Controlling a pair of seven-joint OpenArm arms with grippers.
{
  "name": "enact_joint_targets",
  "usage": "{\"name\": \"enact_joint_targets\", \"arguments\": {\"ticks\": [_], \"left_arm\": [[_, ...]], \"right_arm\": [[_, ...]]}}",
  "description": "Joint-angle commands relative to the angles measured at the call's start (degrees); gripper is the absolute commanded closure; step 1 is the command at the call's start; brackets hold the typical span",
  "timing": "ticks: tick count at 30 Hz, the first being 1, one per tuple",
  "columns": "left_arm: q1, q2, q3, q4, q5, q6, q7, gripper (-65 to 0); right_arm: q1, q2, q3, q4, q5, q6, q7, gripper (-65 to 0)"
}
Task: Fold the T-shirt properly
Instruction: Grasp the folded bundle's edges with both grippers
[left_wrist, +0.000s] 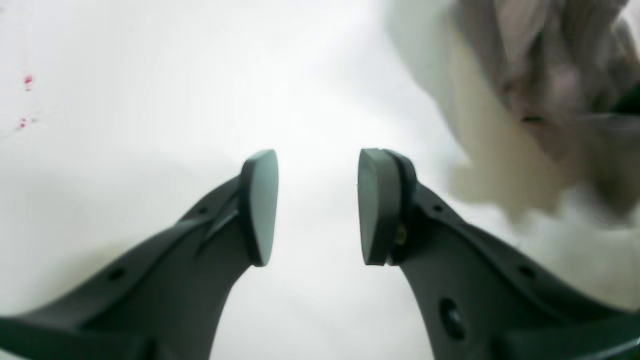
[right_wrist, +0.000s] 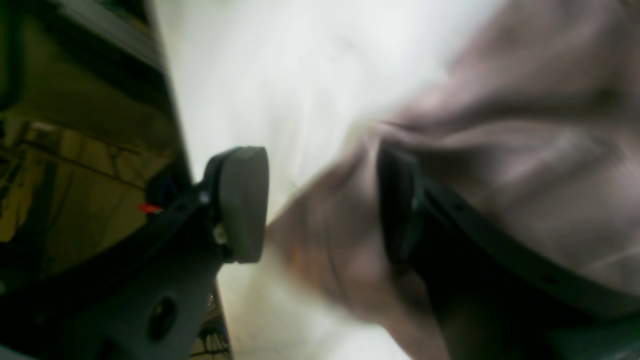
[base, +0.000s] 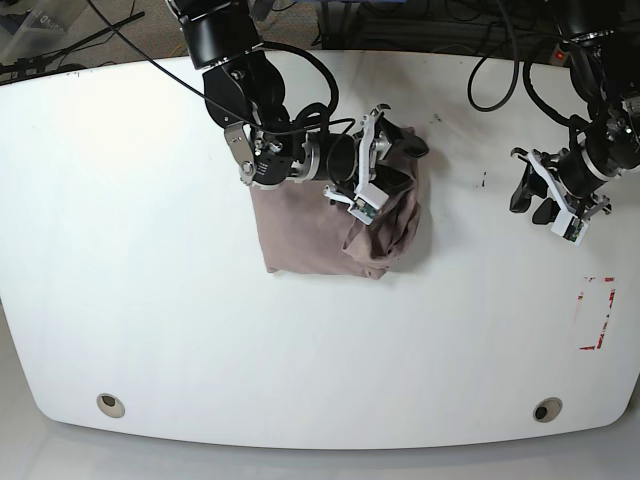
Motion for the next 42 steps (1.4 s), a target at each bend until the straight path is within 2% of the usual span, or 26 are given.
{"name": "enact_joint_targets", "arguments": {"ticks": [1,4,9,13,17,22,25,28,31,36,42], "left_arm": [[-0.6,-1.6,-0.2,1.1,-1.2,-0.3,-1.3,-24.4],[-0.6,-1.7,0.1,1.1,-0.9,-0.3,-1.3,-24.4],[-0.5,-1.6,1.0,1.1,-0.7,-0.3,-1.3,-24.4],[-0.4,-1.8,5.9,1.1,-0.6,-0.3,-1.3,-24.4],[-0.4,-1.8,11.4,1.1,-0.2,-0.3,-1.3,-24.4],[-1.0,-1.4,20.7,1.7,5.0,-0.3,-1.4,-24.4],[-2.2,-0.3,25.3,4.2,6.3,-0.3,-1.7,-24.4],[-3.8,1.6,31.1,5.4,8.9,-0.3,-1.7,-24.4],[-5.3,3.3,35.1,5.3,11.9,-0.3,-1.7,-24.4],[-5.7,5.1,36.9,3.7,17.0,-0.3,-1.7,-24.4],[-9.3,3.9,36.7,-5.2,19.3,-0.3,-1.7,-24.4]], "right_arm": [[1.4,0.2,-0.3,4.0,0.7,0.5,1.3,-31.9],[1.5,0.3,1.5,5.5,0.7,0.5,1.4,-31.9],[1.8,0.4,10.2,5.9,0.6,0.5,1.4,-31.7],[3.5,0.6,15.1,2.0,0.6,0.5,1.4,-31.4],[6.4,0.6,16.1,-3.1,0.6,0.5,1.4,-31.2],[10.5,1.2,16.7,-7.5,0.3,0.5,1.5,-31.2],[13.2,3.1,19.4,-9.3,-1.7,0.5,1.5,-31.2],[16.2,5.3,21.5,-12.1,-6.6,0.5,1.5,-31.2],[18.4,6.1,22.1,-16.3,-10.1,0.5,1.6,-31.2],[18.9,8.3,21.7,-23.3,-15.2,0.5,9.1,-31.2],[17.9,9.3,22.1,-27.1,-19.0,0.5,14.8,-31.2]]}}
